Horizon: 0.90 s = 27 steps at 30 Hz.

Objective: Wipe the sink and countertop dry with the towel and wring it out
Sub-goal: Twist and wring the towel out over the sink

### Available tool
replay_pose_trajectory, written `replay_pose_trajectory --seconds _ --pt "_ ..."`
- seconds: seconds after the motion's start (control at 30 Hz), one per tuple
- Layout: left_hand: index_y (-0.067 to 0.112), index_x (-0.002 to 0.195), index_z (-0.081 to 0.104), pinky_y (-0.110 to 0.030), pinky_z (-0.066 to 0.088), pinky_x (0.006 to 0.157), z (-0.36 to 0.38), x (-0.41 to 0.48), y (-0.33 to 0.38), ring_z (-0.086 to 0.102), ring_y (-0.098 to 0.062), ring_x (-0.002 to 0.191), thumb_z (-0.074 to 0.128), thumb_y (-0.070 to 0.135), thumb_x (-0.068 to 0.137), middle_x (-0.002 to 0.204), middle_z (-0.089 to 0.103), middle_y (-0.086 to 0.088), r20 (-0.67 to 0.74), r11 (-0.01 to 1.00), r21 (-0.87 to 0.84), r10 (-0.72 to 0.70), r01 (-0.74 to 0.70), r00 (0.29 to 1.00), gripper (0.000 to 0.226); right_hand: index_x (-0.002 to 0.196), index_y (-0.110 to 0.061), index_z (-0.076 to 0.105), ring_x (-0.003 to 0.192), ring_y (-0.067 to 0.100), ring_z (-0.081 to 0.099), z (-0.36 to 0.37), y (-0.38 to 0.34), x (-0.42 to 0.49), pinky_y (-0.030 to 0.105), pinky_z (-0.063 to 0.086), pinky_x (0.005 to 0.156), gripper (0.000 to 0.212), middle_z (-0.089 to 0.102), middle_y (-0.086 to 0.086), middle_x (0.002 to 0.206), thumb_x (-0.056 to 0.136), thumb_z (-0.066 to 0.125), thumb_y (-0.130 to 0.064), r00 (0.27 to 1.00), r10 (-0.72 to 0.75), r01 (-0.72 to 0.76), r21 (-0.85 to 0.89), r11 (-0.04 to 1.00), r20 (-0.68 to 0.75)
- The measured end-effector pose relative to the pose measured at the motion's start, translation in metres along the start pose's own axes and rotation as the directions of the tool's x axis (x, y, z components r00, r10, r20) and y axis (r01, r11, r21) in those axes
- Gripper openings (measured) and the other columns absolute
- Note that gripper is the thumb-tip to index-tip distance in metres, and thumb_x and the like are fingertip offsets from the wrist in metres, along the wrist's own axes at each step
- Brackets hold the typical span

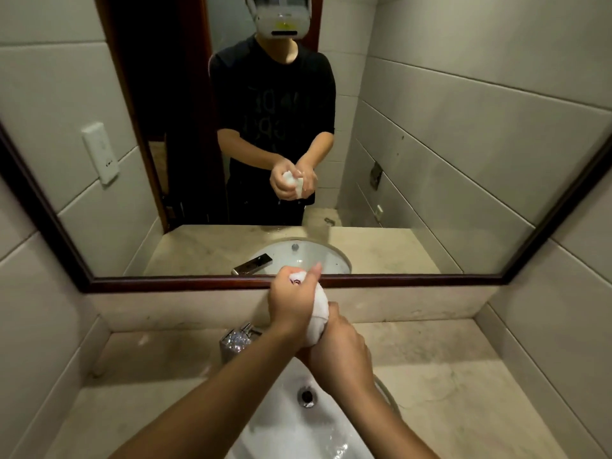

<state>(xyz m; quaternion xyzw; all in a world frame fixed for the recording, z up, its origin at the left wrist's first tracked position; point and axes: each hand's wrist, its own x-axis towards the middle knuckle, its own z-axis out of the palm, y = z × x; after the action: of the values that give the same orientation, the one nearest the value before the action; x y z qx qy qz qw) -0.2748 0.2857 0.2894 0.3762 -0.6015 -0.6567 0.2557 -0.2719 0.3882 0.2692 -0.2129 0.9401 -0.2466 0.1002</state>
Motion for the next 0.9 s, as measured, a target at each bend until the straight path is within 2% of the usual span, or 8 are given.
replay_pose_trajectory --seconds 0.1,0.23,0.37,0.43,0.5,0.63,0.77,0.9 --pt "0.021 0.112 0.068 -0.032 0.051 0.077 -0.030 0.004 0.014 0.069 -0.020 0.097 0.076 0.047 0.088 0.108 0.070 -0.006 0.436 0.981 0.148 -0.175 0.122 0.883 0.036 0.107 -0.028 0.067 0.078 0.017 0.074 -0.017 0.010 -0.002 0.041 0.061 0.072 0.054 0.077 -0.002 0.087 0.061 0.081 -0.052 0.982 0.009 -0.075 0.343 0.936 0.189" --pt "0.033 0.132 0.065 -0.047 0.052 0.101 -0.077 0.028 0.014 0.065 -0.029 0.125 0.081 0.046 0.083 0.132 0.070 -0.008 0.784 0.999 0.033 -0.023 -0.003 0.620 0.053 0.102 -0.016 0.079 0.080 0.030 0.071 -0.052 0.019 -0.013 0.040 0.058 0.070 0.036 0.076 0.022 0.090 0.067 0.086 -0.012 0.893 -0.247 -0.199 0.821 0.535 0.377" --pt "0.013 0.158 0.033 -0.061 0.032 0.119 -0.078 0.032 0.021 0.036 -0.039 0.150 0.092 0.046 0.069 0.162 0.038 -0.018 0.942 0.985 -0.165 0.140 0.057 0.305 0.112 0.128 -0.020 0.064 0.076 0.038 0.062 -0.053 0.012 -0.022 0.037 0.051 0.063 0.075 0.062 0.031 0.092 0.057 0.089 -0.018 0.673 -0.370 -0.503 0.763 0.407 0.641" --pt "0.005 0.156 0.031 -0.064 0.028 0.119 -0.065 0.021 0.025 0.031 -0.044 0.151 0.088 0.027 0.077 0.163 0.031 -0.023 0.930 0.905 -0.349 0.301 0.245 0.212 0.100 0.117 -0.005 0.069 0.071 0.030 0.059 -0.050 0.006 -0.023 0.030 0.048 0.058 0.070 0.060 0.024 0.092 0.057 0.091 -0.033 0.516 -0.440 -0.596 0.676 0.432 0.735" --pt "0.004 0.130 0.054 -0.061 0.041 0.109 -0.058 0.013 0.026 0.055 -0.043 0.129 0.083 0.018 0.080 0.135 0.053 -0.029 0.881 0.835 -0.458 0.379 0.305 0.284 0.059 0.110 0.000 0.071 0.067 0.025 0.060 -0.048 0.007 -0.025 0.029 0.047 0.056 0.068 0.060 0.019 0.086 0.057 0.091 -0.039 0.495 -0.495 -0.570 0.697 0.435 0.714" --pt "0.010 0.094 0.057 -0.049 0.047 0.093 -0.061 0.011 0.024 0.063 -0.028 0.090 0.082 0.017 0.074 0.095 0.060 -0.011 0.769 0.784 -0.531 0.287 0.321 0.572 0.032 0.146 -0.016 0.043 0.070 0.031 0.070 -0.050 0.008 -0.025 0.034 0.056 0.059 0.110 0.069 0.024 0.091 0.048 0.093 -0.002 0.785 -0.385 -0.355 0.862 0.362 0.485" --pt "0.013 0.080 0.053 -0.037 0.054 0.074 -0.061 0.002 0.021 0.061 -0.023 0.076 0.069 0.019 0.081 0.081 0.058 -0.008 0.715 0.826 -0.494 0.208 0.271 0.667 0.016 0.155 -0.040 -0.009 0.144 -0.012 0.027 -0.035 0.002 -0.016 -0.006 0.029 0.098 0.152 0.017 -0.037 0.152 0.050 0.101 -0.030 0.874 -0.366 0.112 0.600 0.792 0.320" --pt "0.012 0.077 0.056 -0.037 0.056 0.067 -0.060 -0.004 0.010 0.063 -0.028 0.070 0.070 0.019 0.080 0.075 0.059 -0.012 0.617 0.883 -0.440 0.162 0.167 0.770 0.016 0.157 -0.032 0.005 0.137 -0.013 0.039 -0.028 0.000 -0.020 0.013 0.040 0.109 0.137 0.030 -0.024 0.154 0.049 0.090 -0.037 0.882 -0.352 0.131 0.552 0.823 0.315"
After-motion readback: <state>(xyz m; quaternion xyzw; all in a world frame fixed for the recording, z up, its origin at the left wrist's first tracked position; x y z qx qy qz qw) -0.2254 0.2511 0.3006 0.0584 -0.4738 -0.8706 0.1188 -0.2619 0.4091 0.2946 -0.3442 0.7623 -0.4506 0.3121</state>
